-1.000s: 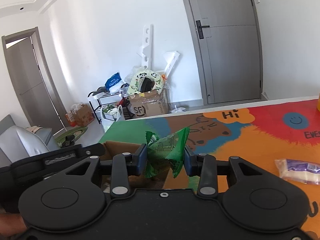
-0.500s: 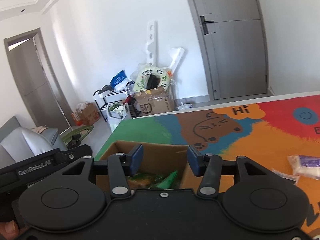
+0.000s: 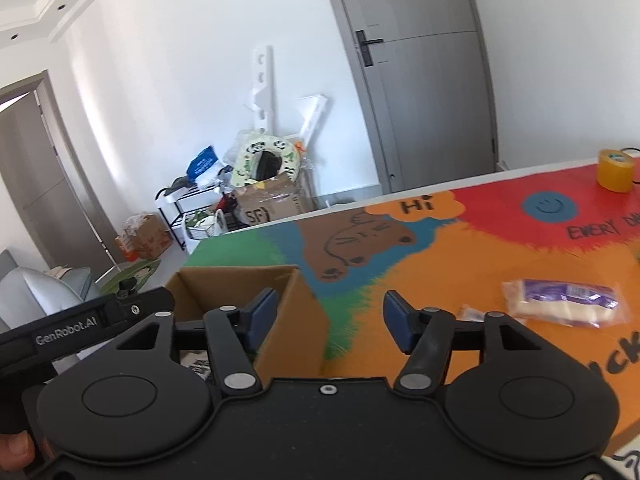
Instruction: Organize snacks
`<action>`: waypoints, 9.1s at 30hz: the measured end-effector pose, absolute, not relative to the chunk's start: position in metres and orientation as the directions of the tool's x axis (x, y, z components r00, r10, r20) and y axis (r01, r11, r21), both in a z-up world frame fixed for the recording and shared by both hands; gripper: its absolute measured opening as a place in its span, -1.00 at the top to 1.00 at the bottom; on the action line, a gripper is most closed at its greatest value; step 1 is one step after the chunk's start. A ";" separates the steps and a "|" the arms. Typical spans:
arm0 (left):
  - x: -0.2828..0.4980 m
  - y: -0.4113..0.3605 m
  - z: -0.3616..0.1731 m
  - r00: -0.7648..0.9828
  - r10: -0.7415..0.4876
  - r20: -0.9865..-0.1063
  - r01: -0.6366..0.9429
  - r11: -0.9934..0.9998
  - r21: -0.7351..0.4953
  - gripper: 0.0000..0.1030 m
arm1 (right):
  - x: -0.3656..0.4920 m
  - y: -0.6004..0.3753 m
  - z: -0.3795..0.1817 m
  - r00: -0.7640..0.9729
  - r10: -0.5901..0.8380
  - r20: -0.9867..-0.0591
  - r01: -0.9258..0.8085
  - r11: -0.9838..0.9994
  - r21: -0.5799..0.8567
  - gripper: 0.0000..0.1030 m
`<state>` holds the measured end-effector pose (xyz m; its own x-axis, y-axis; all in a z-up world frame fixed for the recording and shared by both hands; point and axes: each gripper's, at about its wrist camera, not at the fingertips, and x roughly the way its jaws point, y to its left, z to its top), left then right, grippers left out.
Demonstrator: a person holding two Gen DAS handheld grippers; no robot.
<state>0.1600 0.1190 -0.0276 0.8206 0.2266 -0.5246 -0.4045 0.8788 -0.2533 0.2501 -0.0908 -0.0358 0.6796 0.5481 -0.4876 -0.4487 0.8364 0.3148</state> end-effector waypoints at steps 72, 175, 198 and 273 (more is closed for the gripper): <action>0.313 -0.032 -0.088 0.733 0.153 -0.663 -0.309 0.943 -0.124 -0.84 | 0.393 -0.216 -0.118 0.671 0.488 -0.559 -0.312 0.869 0.384 -0.30; 0.191 -0.004 -0.017 0.885 0.125 -0.447 -0.204 0.970 -0.133 -0.01 | 0.256 -0.202 -0.065 0.726 0.509 -0.463 -0.321 0.846 0.426 0.43; 0.121 0.085 -0.012 0.837 0.266 -0.478 -0.378 0.913 -0.153 -0.02 | 0.234 -0.114 -0.042 0.632 0.648 -0.425 -0.498 0.760 0.418 0.43; 0.043 0.068 0.006 0.873 0.099 -0.477 -0.212 0.959 -0.189 -0.89 | 0.133 -0.206 -0.010 0.788 0.461 -0.409 -0.346 0.880 0.326 -1.00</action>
